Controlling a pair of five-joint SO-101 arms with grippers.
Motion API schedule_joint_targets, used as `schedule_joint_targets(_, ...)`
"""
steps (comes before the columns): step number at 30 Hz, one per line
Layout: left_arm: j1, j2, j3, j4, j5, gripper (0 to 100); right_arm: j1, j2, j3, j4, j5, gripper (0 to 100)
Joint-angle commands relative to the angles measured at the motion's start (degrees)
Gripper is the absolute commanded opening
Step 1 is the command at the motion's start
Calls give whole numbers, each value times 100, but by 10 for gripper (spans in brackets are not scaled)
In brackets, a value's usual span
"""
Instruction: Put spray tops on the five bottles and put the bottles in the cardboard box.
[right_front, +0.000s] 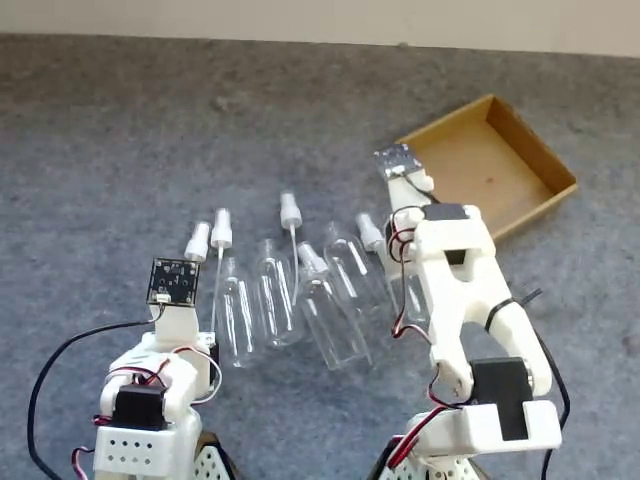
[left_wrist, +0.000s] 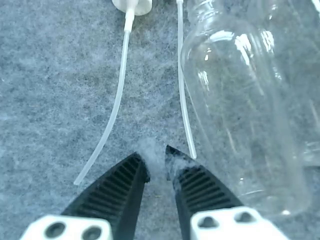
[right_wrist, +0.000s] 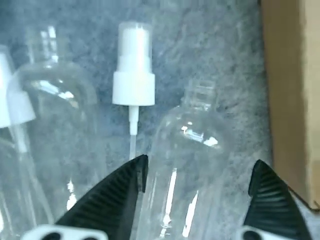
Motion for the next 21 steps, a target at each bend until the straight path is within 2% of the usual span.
schedule_joint_targets(1,66,-31,119,9,35,4,75,136,-4,-171,62,293)
schedule_joint_targets(8,66,-31,119,9,35,4,75,1033,-66,-171,62,293)
schedule_joint_targets(13,66,-31,119,9,35,4,75,1112,-75,-180,62,291)
schedule_joint_targets(21,66,-31,119,9,35,4,110,1103,-259,-145,44,133)
